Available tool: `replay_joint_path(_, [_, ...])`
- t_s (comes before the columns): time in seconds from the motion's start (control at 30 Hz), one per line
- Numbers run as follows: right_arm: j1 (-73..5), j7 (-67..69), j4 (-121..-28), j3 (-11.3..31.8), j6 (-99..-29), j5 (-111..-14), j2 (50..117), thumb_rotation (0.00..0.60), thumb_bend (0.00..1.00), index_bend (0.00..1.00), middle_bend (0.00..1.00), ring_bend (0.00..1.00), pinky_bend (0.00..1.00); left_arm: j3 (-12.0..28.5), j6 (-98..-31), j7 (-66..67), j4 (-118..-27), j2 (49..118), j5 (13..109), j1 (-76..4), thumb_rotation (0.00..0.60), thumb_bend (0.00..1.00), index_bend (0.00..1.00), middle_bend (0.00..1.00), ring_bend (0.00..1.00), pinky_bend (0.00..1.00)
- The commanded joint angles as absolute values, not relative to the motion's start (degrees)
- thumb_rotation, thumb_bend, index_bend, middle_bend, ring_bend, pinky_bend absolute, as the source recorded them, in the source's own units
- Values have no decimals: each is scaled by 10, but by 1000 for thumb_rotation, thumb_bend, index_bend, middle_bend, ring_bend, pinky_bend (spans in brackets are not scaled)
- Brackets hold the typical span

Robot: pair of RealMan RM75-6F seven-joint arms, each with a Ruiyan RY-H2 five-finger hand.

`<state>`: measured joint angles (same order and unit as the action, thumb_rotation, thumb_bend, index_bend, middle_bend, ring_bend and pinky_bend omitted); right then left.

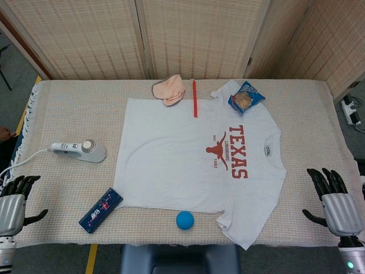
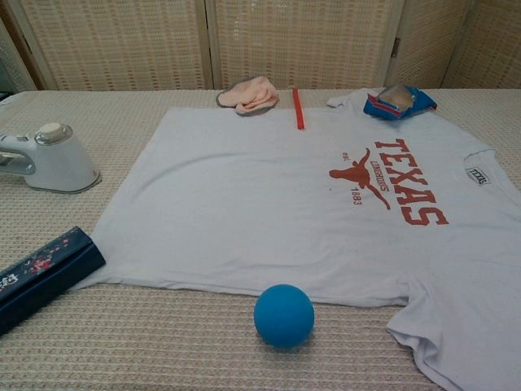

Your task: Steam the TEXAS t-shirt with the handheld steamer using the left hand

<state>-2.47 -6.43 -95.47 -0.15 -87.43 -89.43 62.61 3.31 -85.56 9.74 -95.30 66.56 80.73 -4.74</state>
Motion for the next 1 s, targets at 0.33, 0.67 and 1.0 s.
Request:
replay_joint_path(0.33, [-22, -63, -958, 3, -881, -902, 623, 600, 50, 0, 96, 0, 40, 35, -849, 94, -948, 664, 804, -48, 600, 0, 227, 239, 153, 199])
replay_joint_path(0.67, [-24, -65, -963, 12, -887, -910, 613, 600, 49, 0, 96, 0, 40, 71, -783, 90, -923, 659, 790, -107, 600, 0, 233, 229, 148, 198])
replay_joint_path(1.0, [-21, -68, -971, 16, -895, -911, 600, 600, 49, 0, 96, 0, 40, 132, -632, 68, -780, 719, 721, -231, 600, 32, 283, 256, 161, 212])
